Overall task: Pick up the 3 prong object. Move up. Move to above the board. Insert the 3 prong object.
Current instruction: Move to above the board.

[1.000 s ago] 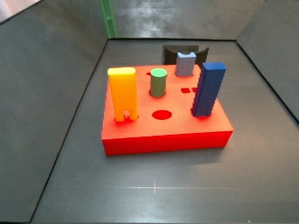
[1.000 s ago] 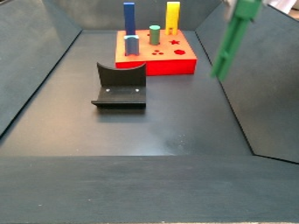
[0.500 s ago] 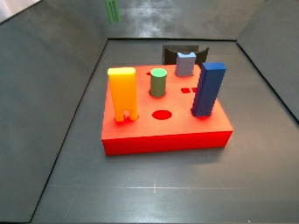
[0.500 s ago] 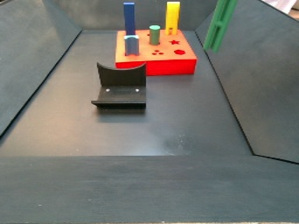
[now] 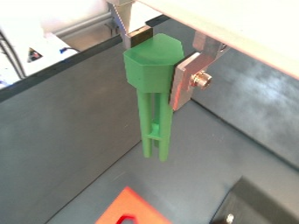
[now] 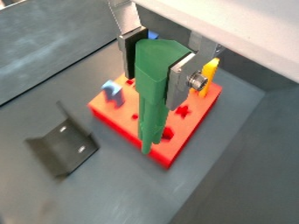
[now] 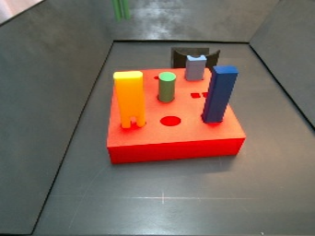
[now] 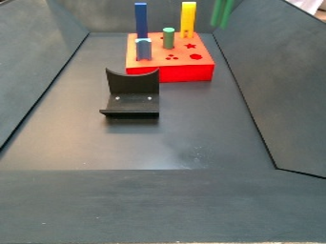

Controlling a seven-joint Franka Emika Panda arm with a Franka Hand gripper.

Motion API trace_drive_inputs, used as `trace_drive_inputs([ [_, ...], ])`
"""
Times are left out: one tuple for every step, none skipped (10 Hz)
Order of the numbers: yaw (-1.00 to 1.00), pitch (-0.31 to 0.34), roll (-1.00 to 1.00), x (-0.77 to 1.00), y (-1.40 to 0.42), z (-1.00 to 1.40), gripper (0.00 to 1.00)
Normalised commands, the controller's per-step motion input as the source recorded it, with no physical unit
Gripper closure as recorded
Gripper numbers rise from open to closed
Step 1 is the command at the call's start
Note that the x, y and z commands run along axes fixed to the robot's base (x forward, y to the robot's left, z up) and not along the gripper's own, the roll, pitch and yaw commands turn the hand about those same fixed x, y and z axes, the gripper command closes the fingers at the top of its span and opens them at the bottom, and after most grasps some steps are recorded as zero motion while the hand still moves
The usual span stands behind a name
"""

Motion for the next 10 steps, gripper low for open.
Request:
trace_drive_inputs([
  [-0.05, 0.223, -0.05, 0.50, -1.00, 0.23, 1.00],
  [-0.02, 0.145, -0.01, 0.49, -1.00, 0.23, 1.00],
  [0.00, 0.116, -0.01, 0.51, -1.00, 0.23, 1.00],
  [0.00, 0.116, -0.01, 0.52, -1.00, 0.23, 1.00],
  [0.00, 0.125, 0.00, 0.54, -1.00, 0.23, 1.00],
  [0.00, 0.137, 0.03, 0.57, -1.00, 0.23, 1.00],
  [0.01, 0.146, 0.06, 0.51, -0.81, 0.19, 1.00],
  [0.01, 0.158, 0.09, 0.38, -0.54, 0.13, 1.00],
  [0.01, 0.149, 0.08, 0.27, -0.33, 0.08, 1.00],
  [0.01, 0.110, 0.07, 0.15, -0.17, 0.05, 1.00],
])
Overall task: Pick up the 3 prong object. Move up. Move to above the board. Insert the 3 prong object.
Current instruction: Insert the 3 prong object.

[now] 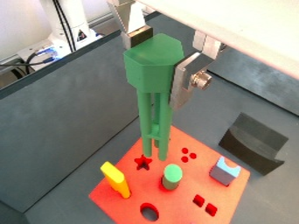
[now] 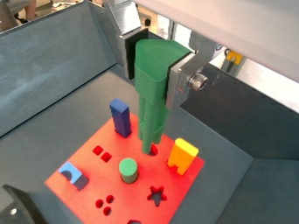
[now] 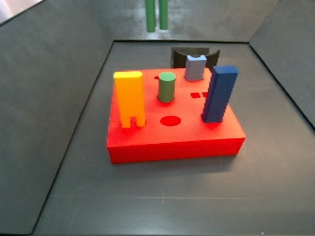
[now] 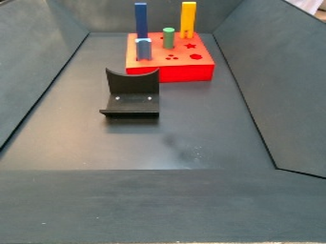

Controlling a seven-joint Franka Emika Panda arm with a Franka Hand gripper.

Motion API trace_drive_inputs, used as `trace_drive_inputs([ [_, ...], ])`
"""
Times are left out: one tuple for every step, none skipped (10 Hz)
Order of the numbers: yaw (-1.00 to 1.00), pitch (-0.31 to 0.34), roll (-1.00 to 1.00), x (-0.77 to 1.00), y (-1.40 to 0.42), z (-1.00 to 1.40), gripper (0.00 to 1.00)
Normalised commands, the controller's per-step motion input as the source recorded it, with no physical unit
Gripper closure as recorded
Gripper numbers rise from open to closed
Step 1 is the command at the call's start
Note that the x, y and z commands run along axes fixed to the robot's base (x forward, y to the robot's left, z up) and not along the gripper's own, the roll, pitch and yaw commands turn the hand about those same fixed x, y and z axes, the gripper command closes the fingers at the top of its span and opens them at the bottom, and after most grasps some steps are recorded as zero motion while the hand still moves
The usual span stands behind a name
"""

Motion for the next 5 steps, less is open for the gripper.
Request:
trace_drive_inputs([
  [-0.43, 0.071, 0.07, -0.09, 0.54, -0.54, 1.00],
  [-0.36, 0.061, 0.09, -0.13, 0.59, -0.53, 1.00],
  [-0.31, 0.053, 0.10, -0.13, 0.62, -0.52, 1.00],
  [-0.30, 0.069, 0.12, 0.00, 0.64, -0.49, 1.00],
  [-0.33, 0.083, 0.12, 0.00, 0.61, -0.49, 1.00],
])
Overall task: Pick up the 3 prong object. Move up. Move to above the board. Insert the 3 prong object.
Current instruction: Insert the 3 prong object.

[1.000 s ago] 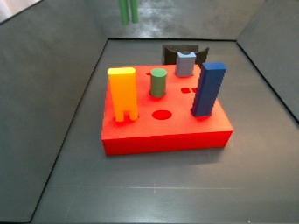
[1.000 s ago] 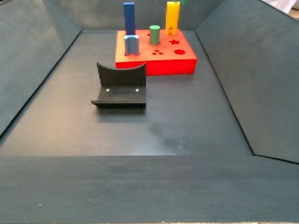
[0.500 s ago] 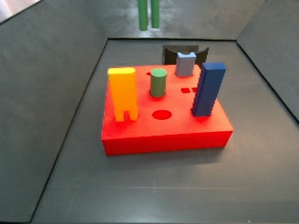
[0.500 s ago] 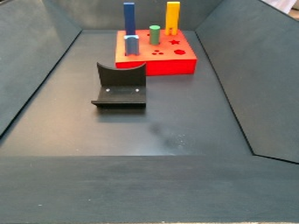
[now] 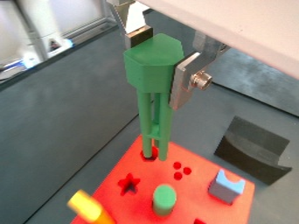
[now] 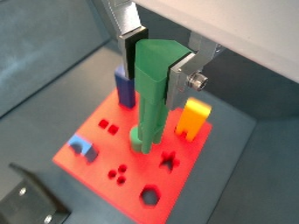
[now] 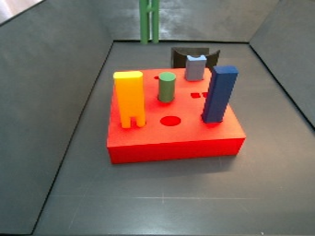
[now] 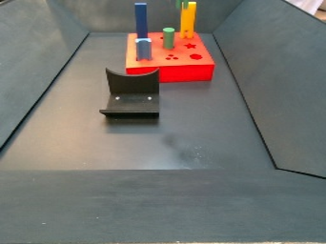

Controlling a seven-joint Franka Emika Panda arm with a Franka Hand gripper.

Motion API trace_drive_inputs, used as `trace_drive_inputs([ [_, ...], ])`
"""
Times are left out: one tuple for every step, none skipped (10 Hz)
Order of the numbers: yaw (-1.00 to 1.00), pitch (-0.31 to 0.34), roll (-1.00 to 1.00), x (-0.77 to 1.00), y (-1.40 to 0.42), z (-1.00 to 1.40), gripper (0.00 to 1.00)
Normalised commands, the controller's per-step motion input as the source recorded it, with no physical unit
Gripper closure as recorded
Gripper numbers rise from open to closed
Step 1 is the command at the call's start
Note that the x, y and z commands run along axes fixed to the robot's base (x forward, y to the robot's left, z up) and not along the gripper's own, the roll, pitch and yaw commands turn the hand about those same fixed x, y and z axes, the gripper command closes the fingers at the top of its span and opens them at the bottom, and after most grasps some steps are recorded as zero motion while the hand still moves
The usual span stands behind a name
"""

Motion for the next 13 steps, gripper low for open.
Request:
trace_drive_inputs([
  [-0.51, 0.081, 0.05, 0.01, 0.48, -0.48, 1.00],
  [-0.88, 0.016, 0.00, 0.14, 0.14, -0.39, 1.00],
  [-0.98, 0.000, 0.00, 0.05, 0.03, -0.38, 1.00],
  [-1.00, 0.000, 0.00, 0.03, 0.01, -0.39, 1.00],
  [-1.00, 0.000, 0.00, 0.03, 0.01, -0.39, 1.00],
  [-0.97, 0.000, 0.00, 0.02, 0.03, -0.37, 1.00],
  [-0.68, 0.000, 0.00, 0.00, 0.31, -0.36, 1.00],
  [-0.41, 0.000, 0.00, 0.00, 0.56, -0.43, 1.00],
  [-0.43, 0.000, -0.03, 0.00, 0.53, -0.44, 1.00],
  [-0.79, 0.000, -0.11, 0.16, 0.09, -0.43, 1.00],
  [-0.91, 0.000, -0.11, 0.21, 0.00, -0.45, 1.00],
  [-0.89, -0.003, -0.13, 0.23, 0.00, -0.42, 1.00],
  [-0.91, 0.000, -0.11, 0.22, 0.00, -0.45, 1.00],
])
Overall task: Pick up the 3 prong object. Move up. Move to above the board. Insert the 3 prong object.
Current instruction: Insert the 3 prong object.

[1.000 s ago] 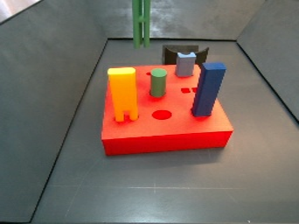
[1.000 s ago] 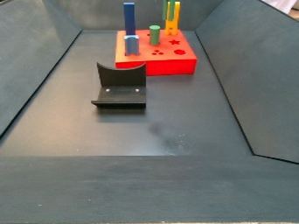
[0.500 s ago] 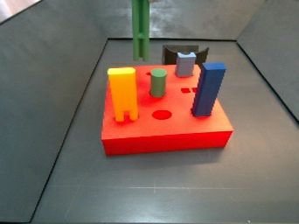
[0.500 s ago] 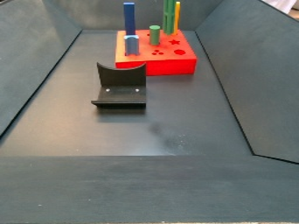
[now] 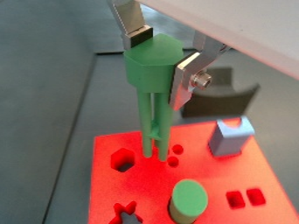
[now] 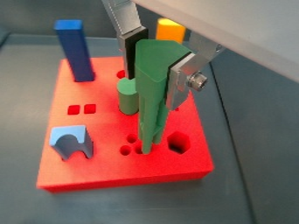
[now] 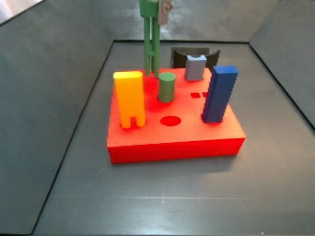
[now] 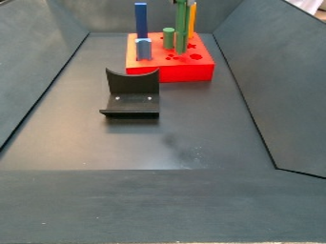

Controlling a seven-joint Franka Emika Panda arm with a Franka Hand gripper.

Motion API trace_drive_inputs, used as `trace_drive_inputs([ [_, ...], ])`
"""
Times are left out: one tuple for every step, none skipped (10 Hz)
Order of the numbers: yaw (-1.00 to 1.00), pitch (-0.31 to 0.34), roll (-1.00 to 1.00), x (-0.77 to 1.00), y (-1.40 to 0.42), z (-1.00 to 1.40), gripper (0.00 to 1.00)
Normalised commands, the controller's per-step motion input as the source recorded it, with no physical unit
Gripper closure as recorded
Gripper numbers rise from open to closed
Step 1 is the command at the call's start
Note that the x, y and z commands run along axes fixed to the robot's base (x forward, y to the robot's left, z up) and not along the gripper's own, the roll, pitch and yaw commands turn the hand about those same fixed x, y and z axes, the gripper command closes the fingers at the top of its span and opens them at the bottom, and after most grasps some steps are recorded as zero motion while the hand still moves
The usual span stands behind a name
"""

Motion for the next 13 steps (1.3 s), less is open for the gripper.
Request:
trace_drive_inputs([
  [-0.96, 0.000, -0.09, 0.14, 0.00, -0.39, 1.00],
  [-0.98, 0.000, -0.08, 0.09, 0.00, -0.35, 1.00],
  [-0.99, 0.000, -0.08, 0.08, 0.00, -0.33, 1.00],
  [-0.98, 0.000, -0.09, 0.09, 0.00, -0.32, 1.00],
  [-0.94, 0.000, -0.12, 0.14, 0.00, -0.26, 1.00],
  [-0.56, -0.004, -0.17, 0.16, 0.17, 0.00, 1.00],
  [-0.18, -0.049, -0.07, 0.00, 0.08, -0.09, 1.00],
  [-0.20, -0.060, -0.13, 0.16, 0.11, -0.07, 1.00],
  [-0.25, -0.087, -0.24, 0.23, 0.13, 0.00, 1.00],
  [-0.43, -0.127, -0.29, 0.16, 0.06, 0.00, 1.00],
  [-0.79, -0.079, -0.21, 0.07, 0.00, 0.00, 1.00],
  [-0.73, -0.086, -0.17, -0.06, 0.00, 0.00, 1.00],
  [-0.58, -0.129, -0.15, -0.27, 0.00, 0.00, 1.00],
])
